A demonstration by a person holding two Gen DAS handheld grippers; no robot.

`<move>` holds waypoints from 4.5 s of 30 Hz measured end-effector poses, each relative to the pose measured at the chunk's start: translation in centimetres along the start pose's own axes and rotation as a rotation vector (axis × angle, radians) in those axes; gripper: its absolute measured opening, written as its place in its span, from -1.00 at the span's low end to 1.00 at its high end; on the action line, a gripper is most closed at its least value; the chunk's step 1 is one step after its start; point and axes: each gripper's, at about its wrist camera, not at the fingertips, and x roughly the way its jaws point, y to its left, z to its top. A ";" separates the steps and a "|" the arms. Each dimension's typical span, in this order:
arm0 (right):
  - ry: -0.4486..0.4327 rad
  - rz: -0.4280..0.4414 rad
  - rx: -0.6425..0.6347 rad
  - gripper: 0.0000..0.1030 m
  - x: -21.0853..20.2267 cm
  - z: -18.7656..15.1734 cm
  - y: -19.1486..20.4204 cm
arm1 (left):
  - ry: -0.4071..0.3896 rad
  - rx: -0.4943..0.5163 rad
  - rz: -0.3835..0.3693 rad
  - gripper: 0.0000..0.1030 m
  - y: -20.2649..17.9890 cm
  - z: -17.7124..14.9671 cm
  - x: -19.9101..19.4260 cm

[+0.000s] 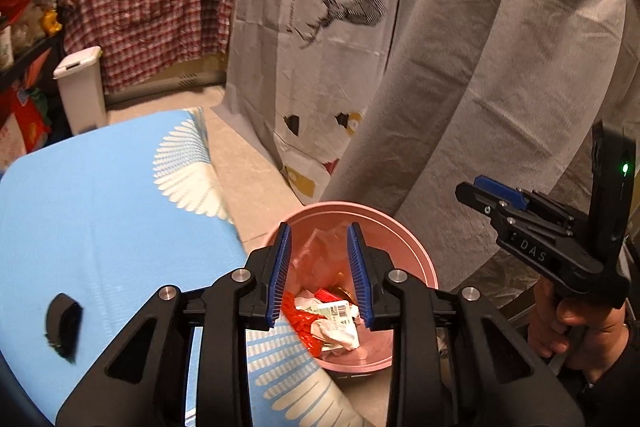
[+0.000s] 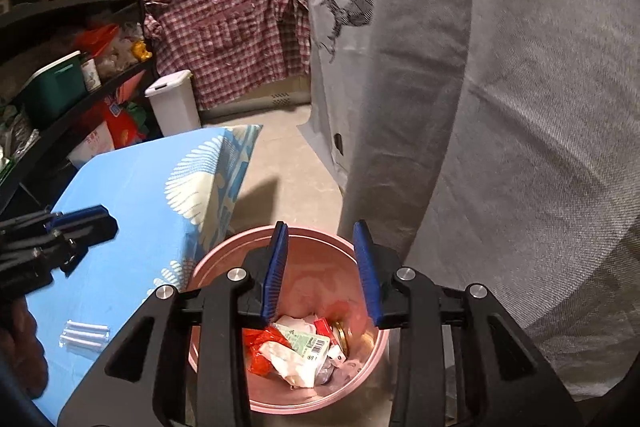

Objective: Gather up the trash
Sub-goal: 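Open both tools over the pink bin to drop the lid and wrapper, then move both tools back over the table toward the clear straws and black strap, then grasp the clear plastic straws with the right tool while the left grasps the black strap, then carry the straws with the right tool while the left carries the black strap over the pink bin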

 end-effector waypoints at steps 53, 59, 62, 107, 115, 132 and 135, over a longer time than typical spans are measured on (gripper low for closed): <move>0.248 0.456 -0.352 -0.12 2.4 -8.2 21.1 | -0.168 -0.309 0.306 -0.44 18.8 -4.0 -21.8; 0.332 0.516 -0.457 0.25 3.1 -10.3 23.7 | -0.167 -0.309 0.303 -0.44 19.0 -4.1 -21.9; 0.358 0.509 -0.533 0.30 3.4 -11.4 24.8 | -0.162 -0.308 0.301 -0.44 19.0 -4.2 -21.9; 0.327 0.428 -0.443 -0.86 5.6 -8.6 21.6 | 0.154 -0.240 0.327 -0.11 20.9 -7.1 -4.2; 0.330 0.418 -0.427 -0.86 5.9 -8.5 21.0 | 0.192 -0.235 0.334 -0.09 20.7 -7.5 -2.4; 0.214 0.396 -0.387 -0.86 2.9 -6.8 20.0 | 0.060 -0.226 0.356 -0.54 17.8 -5.9 -7.1; 0.177 0.389 -0.361 -0.86 1.9 -6.2 19.4 | 0.023 -0.240 0.363 -0.54 17.1 -5.8 -8.4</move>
